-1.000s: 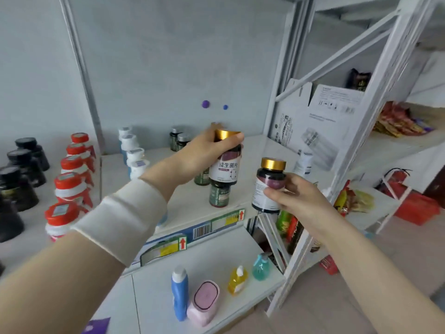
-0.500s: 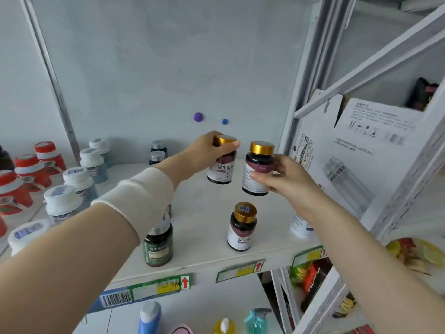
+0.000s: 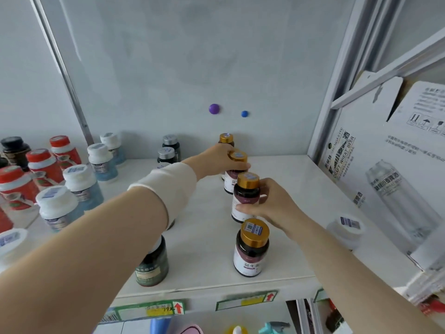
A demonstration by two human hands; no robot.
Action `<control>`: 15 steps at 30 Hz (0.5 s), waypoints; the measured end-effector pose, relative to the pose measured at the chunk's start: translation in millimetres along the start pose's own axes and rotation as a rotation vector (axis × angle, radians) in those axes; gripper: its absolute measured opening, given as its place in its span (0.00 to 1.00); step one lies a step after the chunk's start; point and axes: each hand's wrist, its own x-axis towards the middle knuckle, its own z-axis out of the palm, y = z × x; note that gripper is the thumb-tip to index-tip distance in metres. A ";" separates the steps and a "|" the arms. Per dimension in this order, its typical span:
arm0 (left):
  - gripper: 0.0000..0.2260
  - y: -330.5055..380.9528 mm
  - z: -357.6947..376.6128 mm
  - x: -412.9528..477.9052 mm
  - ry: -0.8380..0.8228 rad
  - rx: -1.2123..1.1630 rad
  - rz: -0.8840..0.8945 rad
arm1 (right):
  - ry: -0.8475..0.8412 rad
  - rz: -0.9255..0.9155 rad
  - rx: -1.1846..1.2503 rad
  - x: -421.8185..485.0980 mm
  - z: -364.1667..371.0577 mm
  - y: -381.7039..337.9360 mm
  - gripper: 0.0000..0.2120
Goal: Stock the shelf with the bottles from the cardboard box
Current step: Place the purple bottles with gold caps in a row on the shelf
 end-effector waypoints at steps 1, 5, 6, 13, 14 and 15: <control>0.16 -1.1 1.7 2.3 -0.006 0.002 0.000 | -0.006 -0.008 -0.034 1.0 2.7 2.1 0.26; 0.17 -4.3 7.7 7.5 -0.039 0.043 0.010 | -0.015 -0.037 -0.086 4.2 9.7 10.1 0.26; 0.15 -5.0 8.7 8.1 -0.039 0.059 0.017 | -0.017 -0.048 -0.095 4.7 11.4 11.7 0.26; 0.19 -12.5 12.9 14.0 -0.028 0.163 -0.002 | -0.008 -0.092 -0.074 8.4 19.0 18.8 0.27; 0.20 -13.3 13.4 14.6 -0.028 0.169 -0.003 | -0.010 -0.090 -0.069 8.7 19.5 20.5 0.27; 0.21 -13.9 13.9 14.8 -0.028 0.174 -0.002 | -0.011 -0.087 -0.069 8.6 20.0 21.5 0.28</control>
